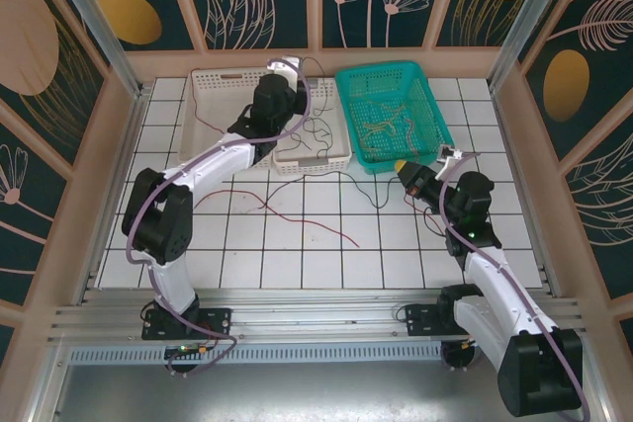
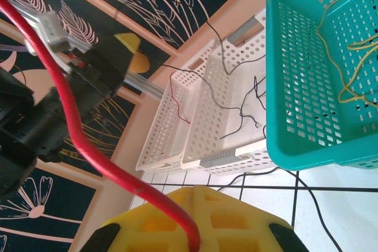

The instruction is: Untangle the cables

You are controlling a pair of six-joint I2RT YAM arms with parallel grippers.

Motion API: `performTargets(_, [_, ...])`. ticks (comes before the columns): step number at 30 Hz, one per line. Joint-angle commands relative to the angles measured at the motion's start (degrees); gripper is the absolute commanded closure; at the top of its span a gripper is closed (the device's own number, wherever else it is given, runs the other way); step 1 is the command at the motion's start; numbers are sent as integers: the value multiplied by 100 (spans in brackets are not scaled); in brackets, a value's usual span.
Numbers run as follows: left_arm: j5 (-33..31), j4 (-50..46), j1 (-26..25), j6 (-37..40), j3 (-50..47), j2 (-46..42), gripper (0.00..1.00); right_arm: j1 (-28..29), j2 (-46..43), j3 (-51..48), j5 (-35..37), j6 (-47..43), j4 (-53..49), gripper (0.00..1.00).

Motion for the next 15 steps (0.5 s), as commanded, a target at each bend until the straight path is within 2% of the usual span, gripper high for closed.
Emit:
performTargets(1, [158,371,42,-361,-167,113,100,78,-86,-7,-102,-161,157,100])
performTargets(15, [536,468,39,-1066,-641,597,100,150,-79,10,-41,-179,156,100])
